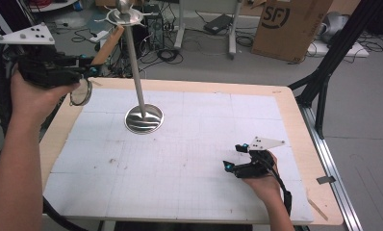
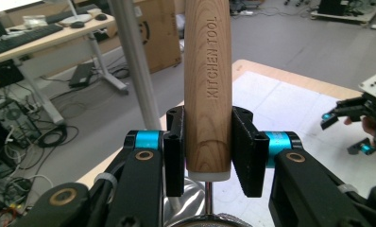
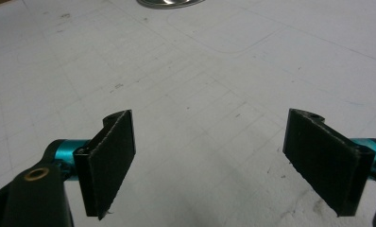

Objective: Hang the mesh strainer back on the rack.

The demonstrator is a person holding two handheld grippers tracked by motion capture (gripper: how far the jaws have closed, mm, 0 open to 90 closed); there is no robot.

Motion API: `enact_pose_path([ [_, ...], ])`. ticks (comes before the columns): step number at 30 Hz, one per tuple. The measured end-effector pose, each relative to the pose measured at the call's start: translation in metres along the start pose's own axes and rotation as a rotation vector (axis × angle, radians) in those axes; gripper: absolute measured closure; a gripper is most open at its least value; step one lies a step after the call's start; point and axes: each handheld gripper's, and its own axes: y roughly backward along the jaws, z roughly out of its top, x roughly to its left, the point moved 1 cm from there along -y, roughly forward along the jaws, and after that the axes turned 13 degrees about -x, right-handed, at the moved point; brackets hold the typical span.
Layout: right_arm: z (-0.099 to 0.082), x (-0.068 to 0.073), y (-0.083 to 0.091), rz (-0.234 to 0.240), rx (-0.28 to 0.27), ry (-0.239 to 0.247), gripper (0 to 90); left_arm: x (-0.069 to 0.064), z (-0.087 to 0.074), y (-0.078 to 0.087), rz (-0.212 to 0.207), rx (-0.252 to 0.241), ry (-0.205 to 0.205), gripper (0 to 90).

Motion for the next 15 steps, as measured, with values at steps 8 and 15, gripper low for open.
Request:
enact_pose_path([
  [8,0.0001,0.0002,-0.0005,0.000,0.003,0.003,16.8,0.0067,-0.0013,0.0014,0.046,0.015,-0.003,68.6],
  [15,-0.0008,0.0005,-0.0007,-0.001,0.006,-0.001,16.8,0.0084,-0.0050,-0.0051,0.073,0.031,-0.012,68.6],
])
